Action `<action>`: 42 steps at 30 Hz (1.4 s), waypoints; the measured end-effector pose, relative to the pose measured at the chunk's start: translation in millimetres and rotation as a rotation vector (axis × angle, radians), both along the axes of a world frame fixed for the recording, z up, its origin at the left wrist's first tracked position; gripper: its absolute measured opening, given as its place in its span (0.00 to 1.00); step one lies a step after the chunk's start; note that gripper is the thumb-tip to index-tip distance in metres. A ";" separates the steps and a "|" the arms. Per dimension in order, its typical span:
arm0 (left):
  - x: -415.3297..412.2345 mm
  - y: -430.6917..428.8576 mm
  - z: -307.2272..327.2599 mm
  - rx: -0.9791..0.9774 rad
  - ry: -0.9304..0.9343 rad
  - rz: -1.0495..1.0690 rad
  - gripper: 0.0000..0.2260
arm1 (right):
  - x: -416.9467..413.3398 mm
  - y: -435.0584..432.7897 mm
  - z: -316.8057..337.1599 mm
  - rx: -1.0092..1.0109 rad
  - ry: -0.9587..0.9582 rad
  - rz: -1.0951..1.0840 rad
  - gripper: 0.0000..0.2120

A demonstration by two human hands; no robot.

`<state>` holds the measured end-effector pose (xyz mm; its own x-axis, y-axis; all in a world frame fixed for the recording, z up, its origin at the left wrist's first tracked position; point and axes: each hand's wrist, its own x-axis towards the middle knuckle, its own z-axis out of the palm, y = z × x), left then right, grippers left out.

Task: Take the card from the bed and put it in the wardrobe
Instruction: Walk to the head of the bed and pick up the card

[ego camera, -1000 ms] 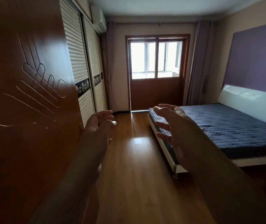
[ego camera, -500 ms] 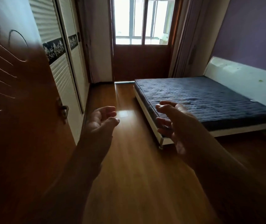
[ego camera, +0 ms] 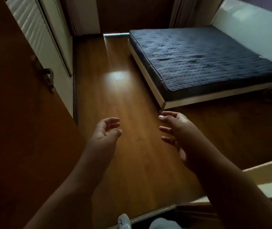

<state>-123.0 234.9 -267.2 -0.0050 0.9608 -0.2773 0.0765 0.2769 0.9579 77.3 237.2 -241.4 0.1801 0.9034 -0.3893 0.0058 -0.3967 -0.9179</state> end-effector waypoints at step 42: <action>220.7 368.9 -12.6 -0.052 -0.011 -0.239 0.12 | 198.7 318.8 -49.9 -0.065 0.067 -0.382 0.11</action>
